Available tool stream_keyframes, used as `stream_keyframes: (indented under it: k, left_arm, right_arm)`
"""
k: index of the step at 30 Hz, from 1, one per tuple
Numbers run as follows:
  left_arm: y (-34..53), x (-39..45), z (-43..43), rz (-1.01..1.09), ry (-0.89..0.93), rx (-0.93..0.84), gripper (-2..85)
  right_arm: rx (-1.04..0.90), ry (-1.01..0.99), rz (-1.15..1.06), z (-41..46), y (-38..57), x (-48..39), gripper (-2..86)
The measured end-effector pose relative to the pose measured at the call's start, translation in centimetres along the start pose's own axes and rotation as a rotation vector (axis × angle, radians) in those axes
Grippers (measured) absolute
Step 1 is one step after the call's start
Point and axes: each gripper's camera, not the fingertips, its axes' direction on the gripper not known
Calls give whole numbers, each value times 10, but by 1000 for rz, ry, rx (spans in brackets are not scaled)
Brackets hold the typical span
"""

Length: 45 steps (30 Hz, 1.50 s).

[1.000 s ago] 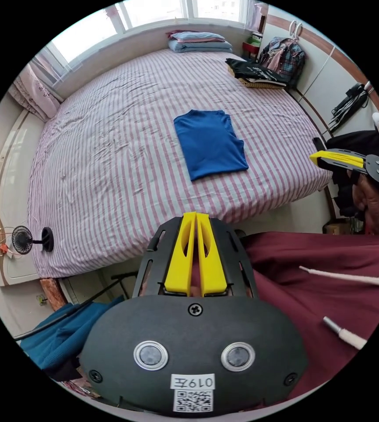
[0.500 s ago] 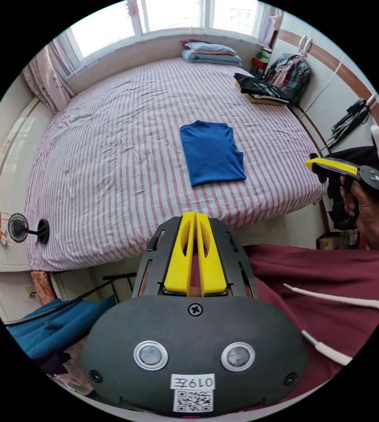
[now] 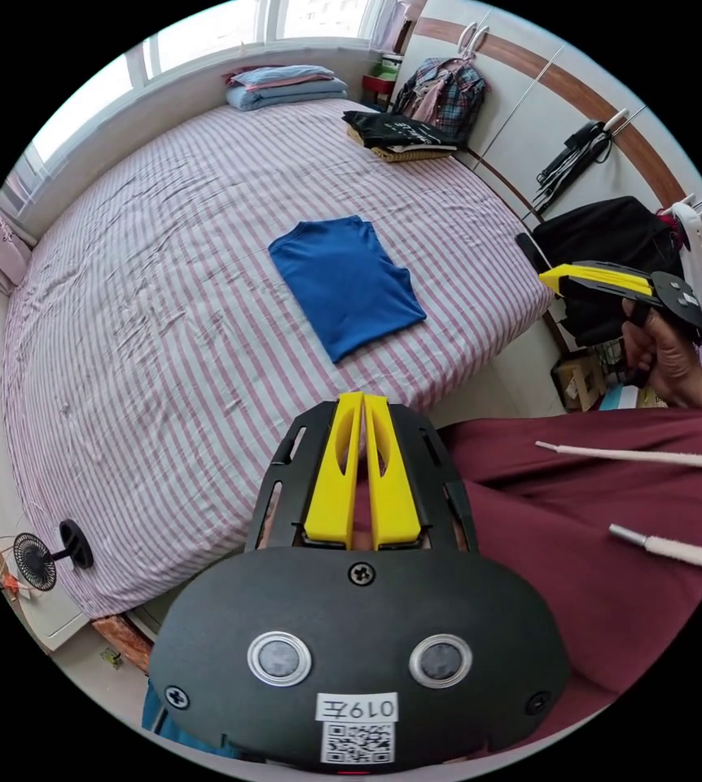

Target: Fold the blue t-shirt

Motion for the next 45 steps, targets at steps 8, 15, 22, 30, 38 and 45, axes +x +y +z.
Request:
stream_keyframes:
  k: [8, 15, 22, 30, 38, 45]
  left_arm:
    - [-66, -81, -18, 98, 45, -69, 6]
    - [-141, -150, -28, 119, 83, -109, 7]
    - [-246, -253, -26, 86, 139, -108, 14]
    - [-354, -352, -10, 56, 293, -109, 41]
    - [-425, -437, -29, 71, 509, -87, 68]
    - [-465, -498, -44, 58, 589, -98, 71]
  right_arm:
    - [-37, -14, 103, 27, -19, -38, 2]
    - [-51, -152, 338, 77, -22, -69, -6]
    - [46, -361, 700, 174, 23, -105, 78]
    - [25, -501, 907, 285, 57, -175, 82]
    - [110, -605, 1103, 343, 97, -228, 74]
    - [198, -705, 1272, 385, 127, -283, 108]
